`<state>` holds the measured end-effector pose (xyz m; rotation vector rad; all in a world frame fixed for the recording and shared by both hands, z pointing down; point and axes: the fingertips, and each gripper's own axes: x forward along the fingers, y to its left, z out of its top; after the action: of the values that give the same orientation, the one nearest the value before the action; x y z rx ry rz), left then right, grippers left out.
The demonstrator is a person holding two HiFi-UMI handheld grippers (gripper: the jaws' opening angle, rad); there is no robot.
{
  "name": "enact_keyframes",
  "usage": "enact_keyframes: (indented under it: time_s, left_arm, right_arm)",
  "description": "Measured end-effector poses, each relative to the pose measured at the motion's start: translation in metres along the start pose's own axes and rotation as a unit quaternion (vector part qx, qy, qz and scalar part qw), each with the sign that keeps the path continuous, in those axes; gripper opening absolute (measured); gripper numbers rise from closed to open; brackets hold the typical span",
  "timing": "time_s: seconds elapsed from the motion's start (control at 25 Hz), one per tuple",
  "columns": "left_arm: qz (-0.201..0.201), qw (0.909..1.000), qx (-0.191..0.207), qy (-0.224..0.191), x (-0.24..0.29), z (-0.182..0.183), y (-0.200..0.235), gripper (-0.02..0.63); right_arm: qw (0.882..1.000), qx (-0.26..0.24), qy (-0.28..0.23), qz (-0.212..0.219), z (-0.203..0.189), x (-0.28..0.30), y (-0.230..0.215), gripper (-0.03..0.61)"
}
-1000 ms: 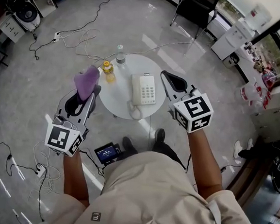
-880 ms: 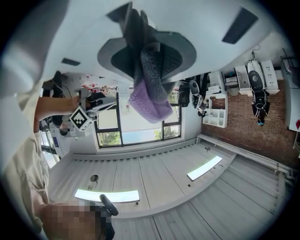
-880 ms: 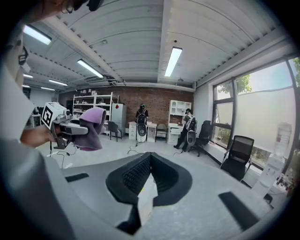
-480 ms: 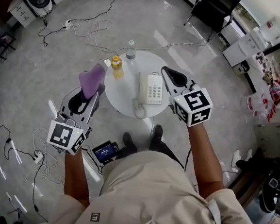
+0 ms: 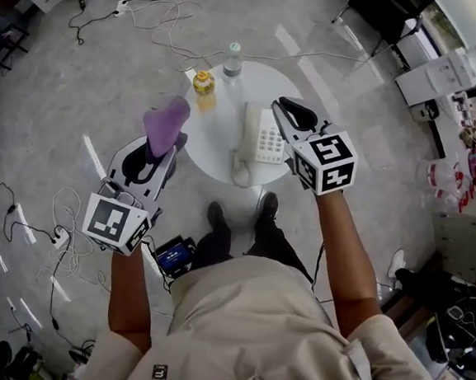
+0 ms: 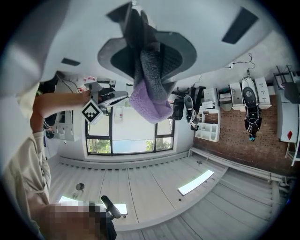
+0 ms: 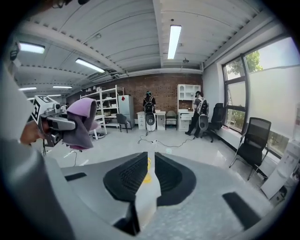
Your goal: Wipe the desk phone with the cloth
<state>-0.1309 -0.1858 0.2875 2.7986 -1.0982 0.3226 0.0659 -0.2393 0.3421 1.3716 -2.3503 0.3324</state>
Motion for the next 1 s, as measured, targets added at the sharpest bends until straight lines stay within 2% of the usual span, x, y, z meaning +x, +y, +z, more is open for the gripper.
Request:
enact_keyframes:
  time_s: [0.2, 0.48, 0.6, 1.0]
  left_arm:
    - [0.002, 0.9996, -0.02, 0.018, 0.018, -0.031, 0.008, 0.091]
    - [0.005, 0.9977, -0.055, 0.039, 0.037, -0.071, 0.016, 0.091]
    - [0.008, 0.9962, -0.069, 0.051, 0.045, -0.086, 0.018, 0.091]
    - [0.008, 0.9925, -0.099, 0.071, 0.066, -0.138, 0.023, 0.091]
  right_arm:
    - [0.999, 0.019, 0.037, 0.004, -0.043, 0.042, -0.01, 0.072]
    - [0.994, 0.046, 0.1, -0.008, -0.113, 0.098, -0.014, 0.158]
    - [0.99, 0.055, 0.129, -0.018, -0.146, 0.119, -0.017, 0.192]
    - [0.973, 0.092, 0.208, -0.042, -0.243, 0.165, -0.019, 0.247]
